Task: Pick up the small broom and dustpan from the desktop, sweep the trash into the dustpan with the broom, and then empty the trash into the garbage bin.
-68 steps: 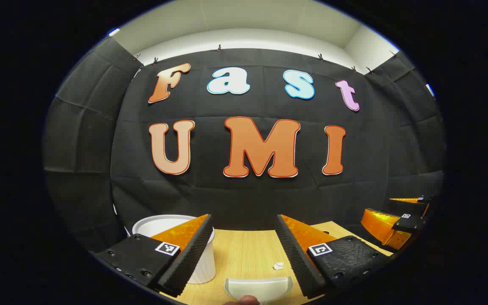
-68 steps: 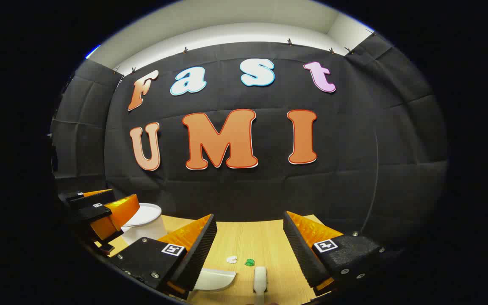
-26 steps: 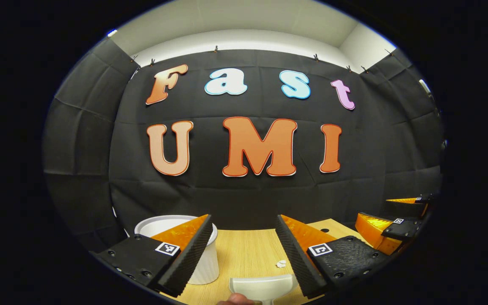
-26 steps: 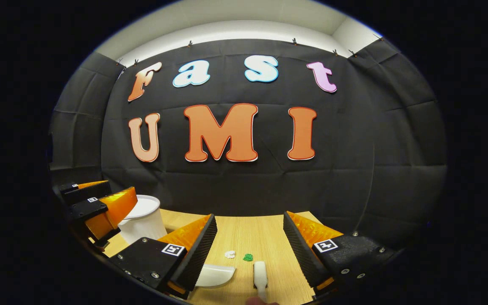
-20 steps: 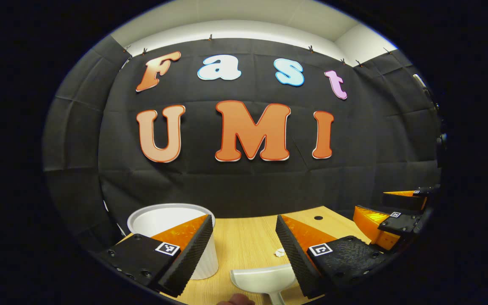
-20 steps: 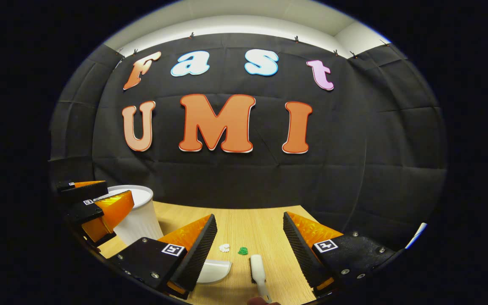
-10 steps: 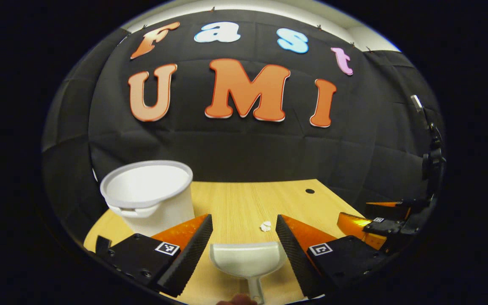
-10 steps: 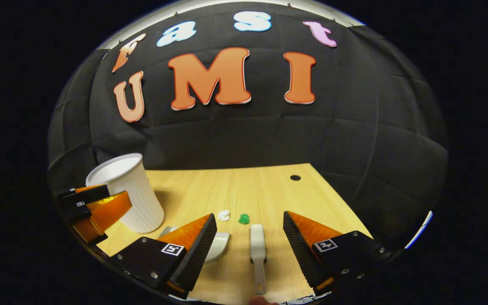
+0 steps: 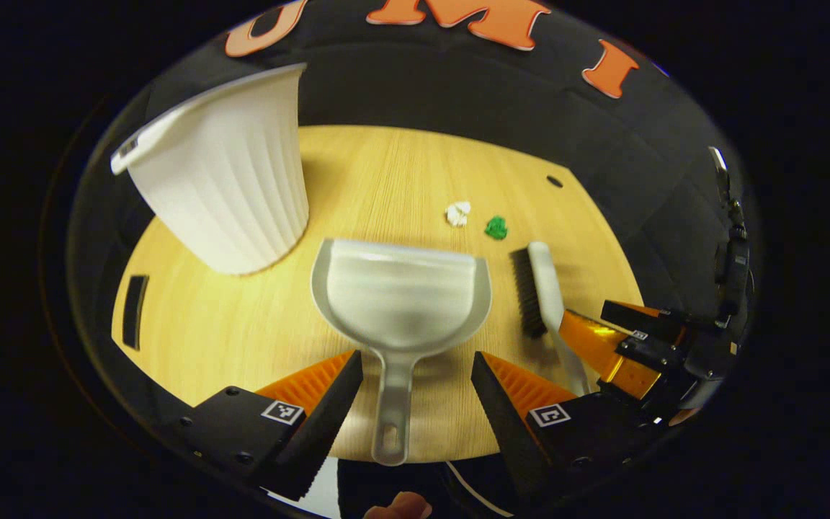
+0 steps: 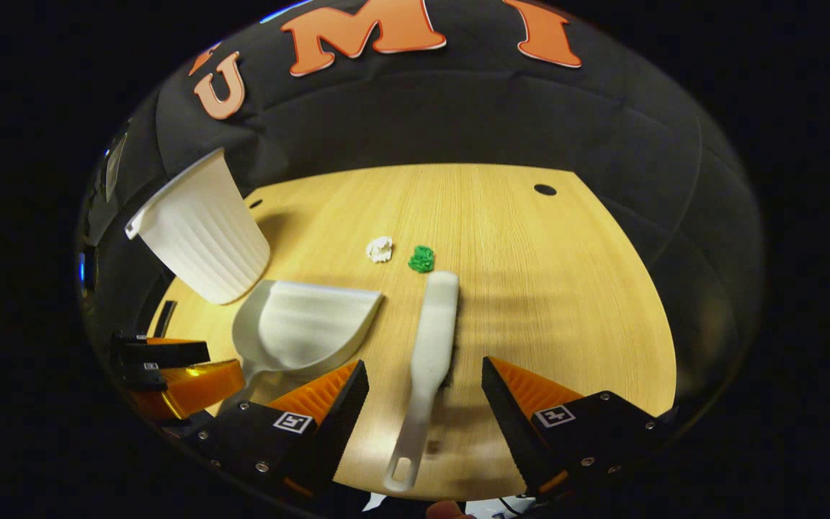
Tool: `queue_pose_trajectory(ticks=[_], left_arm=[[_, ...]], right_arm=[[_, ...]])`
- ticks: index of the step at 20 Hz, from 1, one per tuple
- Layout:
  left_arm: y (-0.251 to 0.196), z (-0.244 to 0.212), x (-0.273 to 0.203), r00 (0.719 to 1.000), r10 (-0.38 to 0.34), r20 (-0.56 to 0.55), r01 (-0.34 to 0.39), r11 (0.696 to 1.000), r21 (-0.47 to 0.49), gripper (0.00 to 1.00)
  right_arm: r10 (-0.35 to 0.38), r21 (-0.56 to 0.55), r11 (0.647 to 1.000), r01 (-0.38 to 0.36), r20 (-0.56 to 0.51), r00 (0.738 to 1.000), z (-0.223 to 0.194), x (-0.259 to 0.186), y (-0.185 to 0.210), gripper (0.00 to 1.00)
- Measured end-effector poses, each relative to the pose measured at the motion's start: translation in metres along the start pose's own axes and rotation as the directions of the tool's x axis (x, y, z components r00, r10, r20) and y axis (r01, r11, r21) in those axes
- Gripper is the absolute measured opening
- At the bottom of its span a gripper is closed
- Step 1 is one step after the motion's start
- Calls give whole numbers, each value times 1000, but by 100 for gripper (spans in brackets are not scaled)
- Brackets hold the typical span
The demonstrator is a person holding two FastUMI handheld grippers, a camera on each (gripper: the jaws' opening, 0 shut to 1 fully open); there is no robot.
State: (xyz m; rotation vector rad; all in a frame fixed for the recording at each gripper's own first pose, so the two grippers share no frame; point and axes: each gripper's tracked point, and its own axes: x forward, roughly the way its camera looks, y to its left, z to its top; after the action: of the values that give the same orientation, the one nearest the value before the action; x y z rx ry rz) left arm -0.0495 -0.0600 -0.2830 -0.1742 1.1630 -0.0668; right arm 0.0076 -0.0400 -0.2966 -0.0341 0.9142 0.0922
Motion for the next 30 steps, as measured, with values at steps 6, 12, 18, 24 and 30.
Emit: queue_pose_trajectory(ticks=[6, 12, 18, 24, 30], left_arm=[[36, -12, 6, 966, 109, -234, -76, 986, 148, 98], [35, -10, 36, 931, 85, -356, -25, 985, 169, 96], [44, -6, 41, 914, 134, -382, -54, 976, 213, 44], [44, 2, 36, 934, 74, -349, 9, 973, 230, 34], [50, 17, 19, 950, 25, -311, 73, 951, 300, 31]], right_arm=[[-20, 27, 999, 25, -167, 986, -15, 43, -4, 96], [-56, 14, 998, 61, -242, 969, -19, 68, 0, 96], [-105, -26, 994, 102, -282, 954, -23, 80, -2, 65], [-80, -1, 997, 83, -292, 953, -15, 83, -6, 43], [-79, 13, 996, 86, -288, 954, 3, 87, -38, 40]])
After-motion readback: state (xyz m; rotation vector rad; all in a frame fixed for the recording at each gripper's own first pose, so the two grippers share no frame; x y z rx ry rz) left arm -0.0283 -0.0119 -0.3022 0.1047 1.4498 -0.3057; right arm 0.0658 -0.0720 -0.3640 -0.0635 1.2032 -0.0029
